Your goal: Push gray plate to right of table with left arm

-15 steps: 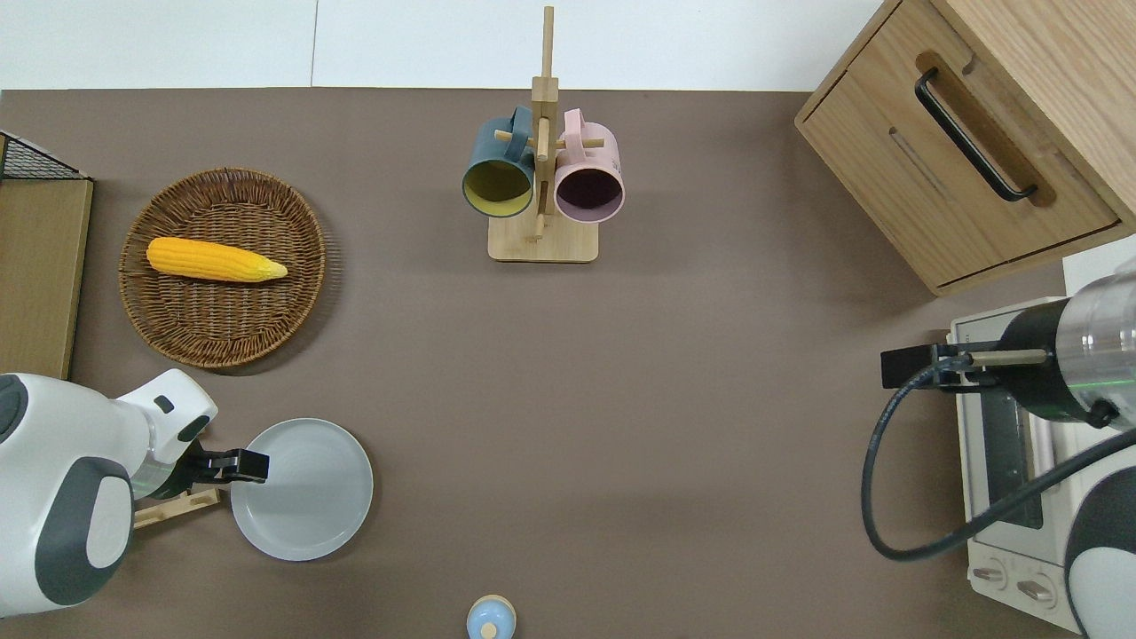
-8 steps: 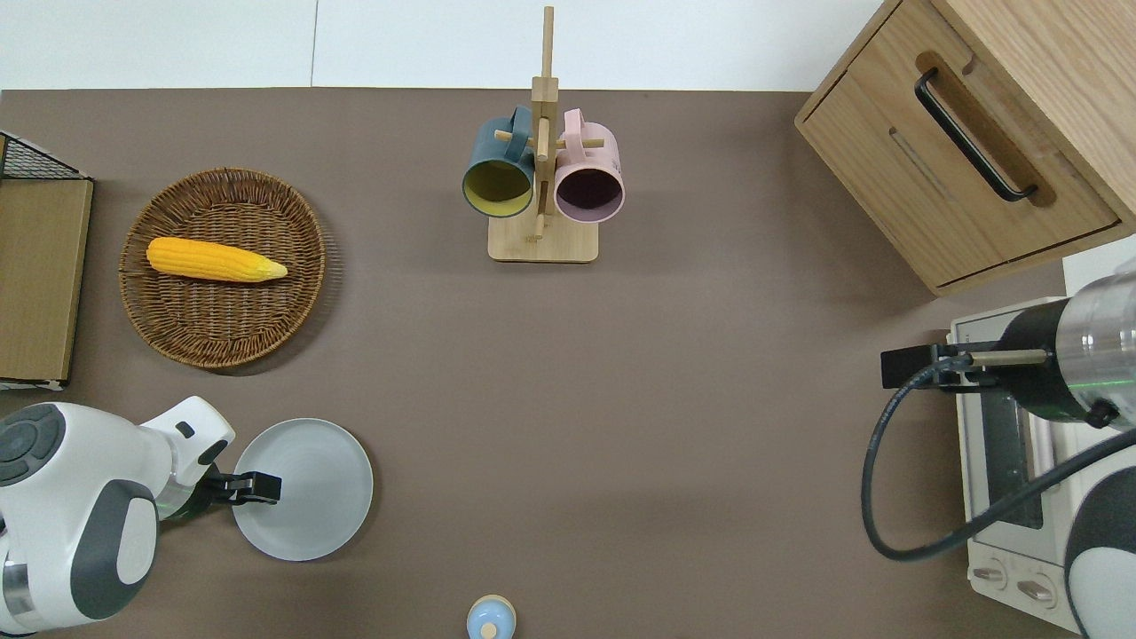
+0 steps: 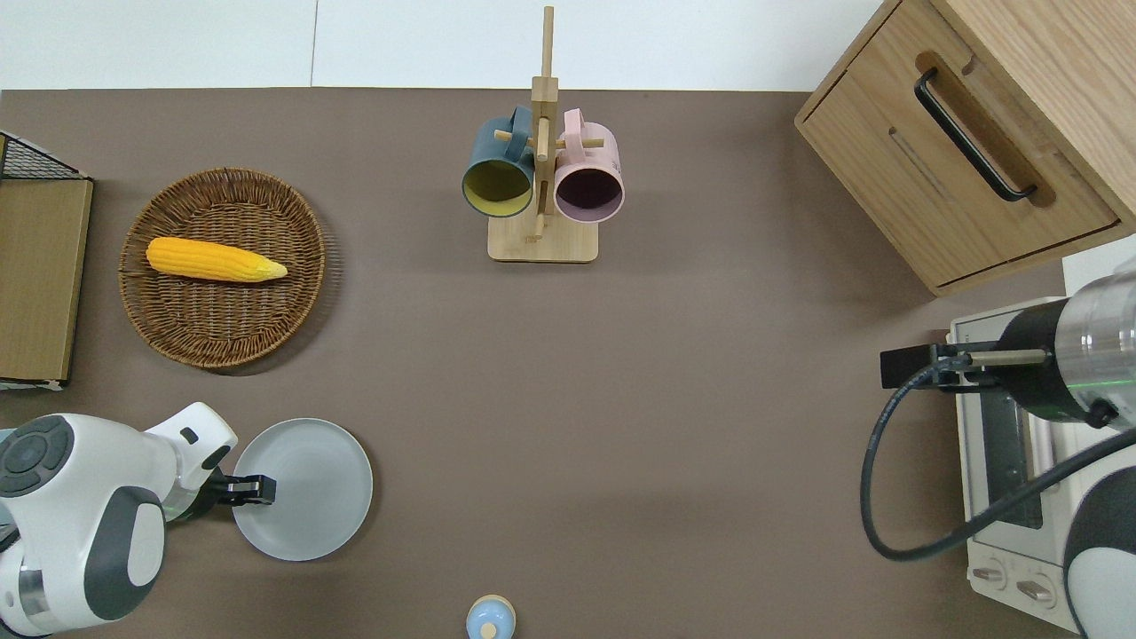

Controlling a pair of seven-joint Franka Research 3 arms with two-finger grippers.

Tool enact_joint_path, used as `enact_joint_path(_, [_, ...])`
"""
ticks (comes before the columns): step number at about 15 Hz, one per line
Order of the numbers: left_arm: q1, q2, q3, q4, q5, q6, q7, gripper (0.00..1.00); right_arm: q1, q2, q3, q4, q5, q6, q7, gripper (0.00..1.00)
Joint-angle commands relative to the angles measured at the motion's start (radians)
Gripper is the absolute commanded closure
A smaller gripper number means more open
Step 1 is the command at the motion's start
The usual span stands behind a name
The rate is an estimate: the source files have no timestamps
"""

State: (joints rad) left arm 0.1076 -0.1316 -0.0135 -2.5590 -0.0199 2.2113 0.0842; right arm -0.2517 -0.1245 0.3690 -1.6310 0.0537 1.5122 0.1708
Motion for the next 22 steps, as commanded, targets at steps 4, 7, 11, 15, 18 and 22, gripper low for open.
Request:
enact_joint_path(4, [0.003, 0.018, -0.011, -0.029, -0.046, 0.053, 0.045, 0.33, -0.024, -0.027, 0.014, -0.027, 0.021, -0.001, 0.012, 0.005])
enact_joint_path(7, [0.003, 0.018, -0.011, -0.027, -0.076, 0.042, 0.043, 0.31, -0.024, -0.027, 0.014, -0.027, 0.021, -0.001, 0.01, 0.005])
enact_joint_path(11, [-0.003, 0.012, -0.013, 0.009, -0.097, 0.033, 0.034, 0.03, -0.024, -0.027, 0.014, -0.027, 0.021, 0.0, 0.01, 0.005])
enact_joint_path(15, [-0.008, -0.011, -0.037, 0.088, -0.097, -0.073, -0.015, 0.02, -0.024, -0.027, 0.014, -0.027, 0.021, 0.0, 0.01, 0.005])
enact_joint_path(18, [-0.006, -0.025, -0.062, 0.117, -0.097, -0.134, -0.055, 0.02, -0.024, -0.027, 0.014, -0.027, 0.021, 0.0, 0.01, 0.005])
enact_joint_path(22, [-0.006, -0.025, -0.062, 0.114, -0.084, -0.131, -0.04, 0.02, -0.024, -0.027, 0.014, -0.027, 0.021, 0.0, 0.01, 0.007])
